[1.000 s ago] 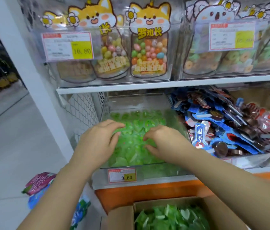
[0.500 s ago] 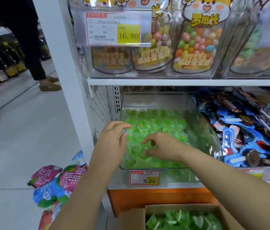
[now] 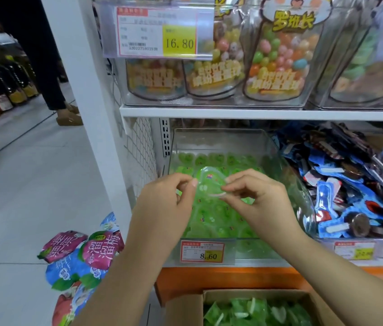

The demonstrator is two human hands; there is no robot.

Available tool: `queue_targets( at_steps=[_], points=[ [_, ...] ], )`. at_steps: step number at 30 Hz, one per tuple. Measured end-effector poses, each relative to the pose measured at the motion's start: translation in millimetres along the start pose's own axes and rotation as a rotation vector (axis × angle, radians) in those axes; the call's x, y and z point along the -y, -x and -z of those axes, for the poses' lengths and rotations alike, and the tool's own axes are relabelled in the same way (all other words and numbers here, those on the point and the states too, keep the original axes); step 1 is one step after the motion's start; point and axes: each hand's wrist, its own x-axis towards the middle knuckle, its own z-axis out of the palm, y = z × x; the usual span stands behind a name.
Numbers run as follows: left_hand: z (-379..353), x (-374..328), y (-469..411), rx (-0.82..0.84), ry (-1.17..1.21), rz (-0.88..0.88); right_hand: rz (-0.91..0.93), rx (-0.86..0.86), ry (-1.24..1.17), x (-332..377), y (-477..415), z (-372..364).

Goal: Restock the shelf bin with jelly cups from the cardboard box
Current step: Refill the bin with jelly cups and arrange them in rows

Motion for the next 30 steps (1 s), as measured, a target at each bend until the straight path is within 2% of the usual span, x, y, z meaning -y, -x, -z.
queue_targets(
  at_steps=[3,5,6,8,10,14,16,20,25,30],
  points=[
    [-2,-9,1,0.061,0.170,0.107,0.041,-0.069,-0.004,9,4,-1],
    [-4,-9,-2,0.116,0.292,0.166,0.049,-0.051,0.001,13,4,0],
    [-4,-8,-3,0.135,0.334,0.180,0.014,-0.005,-0.020,16,4,1],
    [0,-3,-6,0.152,0.350,0.174,-0.199,0.136,-0.133,22,0,7],
    [4,2,-7,0.182,0.315,0.130,-0.417,0.222,-0.250,25,-4,11],
    [6,3,-5,0.293,0.245,0.052,-0.557,0.273,-0.255,26,-10,11],
    [6,5,-6,0.221,0.179,0.011,-0.614,0.248,-0.241,22,-14,8],
    [13,20,-11,-0.062,-0.022,-0.087,-0.793,0.102,-0.253,-5,-31,-8],
    [4,22,-4,0.022,-0.261,-0.020,-0.933,0.201,-0.235,-32,-42,-51],
    [5,27,-8,0.028,-0.250,-0.005,-1.065,0.257,-0.281,-40,-42,-81]
  ],
)
